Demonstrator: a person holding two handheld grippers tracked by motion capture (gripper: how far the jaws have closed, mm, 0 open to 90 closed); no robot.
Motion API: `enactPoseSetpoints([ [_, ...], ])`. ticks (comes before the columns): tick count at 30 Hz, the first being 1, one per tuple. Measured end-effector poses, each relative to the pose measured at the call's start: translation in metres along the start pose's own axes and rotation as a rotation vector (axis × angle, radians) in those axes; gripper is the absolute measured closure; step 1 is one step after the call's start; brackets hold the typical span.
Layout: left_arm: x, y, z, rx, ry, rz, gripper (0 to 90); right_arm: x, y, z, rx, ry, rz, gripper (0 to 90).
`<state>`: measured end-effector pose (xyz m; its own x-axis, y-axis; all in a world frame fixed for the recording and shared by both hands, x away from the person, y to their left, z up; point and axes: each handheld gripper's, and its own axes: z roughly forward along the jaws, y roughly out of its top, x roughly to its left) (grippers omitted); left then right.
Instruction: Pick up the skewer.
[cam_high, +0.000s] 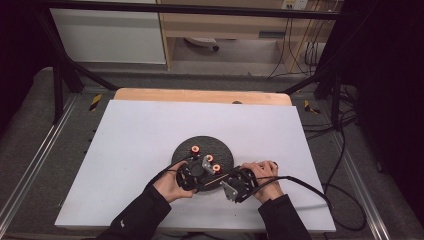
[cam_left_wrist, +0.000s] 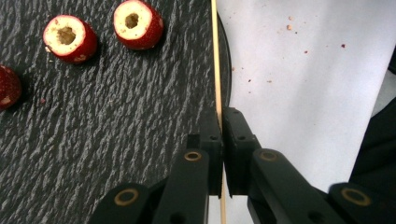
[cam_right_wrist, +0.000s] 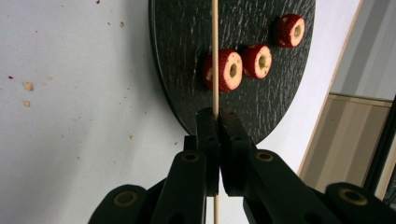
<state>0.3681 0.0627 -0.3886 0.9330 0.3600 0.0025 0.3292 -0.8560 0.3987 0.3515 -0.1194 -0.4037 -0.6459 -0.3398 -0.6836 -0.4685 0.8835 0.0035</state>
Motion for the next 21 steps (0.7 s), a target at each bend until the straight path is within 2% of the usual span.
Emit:
enactPoseSetpoints([
  [6,-0.001,-0.004,0.001,-0.011,0.022,-0.006,88.4,-0.001,0.000,-0.001,-0.023,-0.011,0.018,86.6],
  [8,-0.001,-0.006,0.001,-0.019,0.029,-0.010,88.4,-0.003,-0.001,-0.001,-0.028,-0.009,0.051,81.7],
  [11,0.001,-0.011,-0.001,-0.023,0.038,-0.018,88.5,-0.006,-0.006,-0.003,-0.039,-0.007,0.169,69.1],
  [13,0.003,-0.015,-0.005,-0.027,0.049,-0.020,88.5,-0.008,-0.010,-0.006,-0.062,-0.017,0.270,62.4],
  [21,0.010,-0.038,-0.013,-0.077,0.075,-0.084,88.5,-0.008,-0.037,-0.013,-0.130,-0.046,0.656,37.4],
])
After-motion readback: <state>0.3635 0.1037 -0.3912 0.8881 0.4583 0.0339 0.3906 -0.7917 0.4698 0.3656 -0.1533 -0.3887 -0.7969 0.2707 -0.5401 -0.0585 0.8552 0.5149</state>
